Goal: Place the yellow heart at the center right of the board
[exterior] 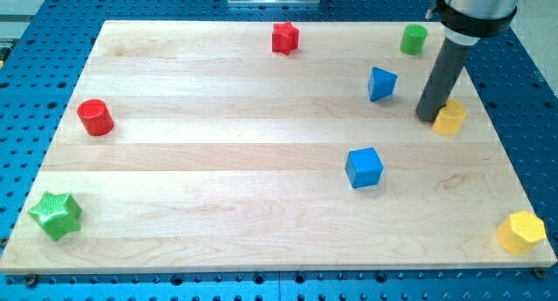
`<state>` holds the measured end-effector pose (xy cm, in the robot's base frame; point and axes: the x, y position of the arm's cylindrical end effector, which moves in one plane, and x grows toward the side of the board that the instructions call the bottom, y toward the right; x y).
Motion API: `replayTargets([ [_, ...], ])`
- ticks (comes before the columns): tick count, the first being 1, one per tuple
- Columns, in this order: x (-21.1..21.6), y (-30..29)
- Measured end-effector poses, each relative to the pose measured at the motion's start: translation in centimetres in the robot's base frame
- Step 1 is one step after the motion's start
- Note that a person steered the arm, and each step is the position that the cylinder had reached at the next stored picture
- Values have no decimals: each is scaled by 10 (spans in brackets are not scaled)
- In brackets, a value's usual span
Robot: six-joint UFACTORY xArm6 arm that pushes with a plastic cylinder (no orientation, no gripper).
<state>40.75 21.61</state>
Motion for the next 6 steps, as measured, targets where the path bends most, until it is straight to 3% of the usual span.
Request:
replayTargets([
  [5,-2,25],
  [6,-24,13],
])
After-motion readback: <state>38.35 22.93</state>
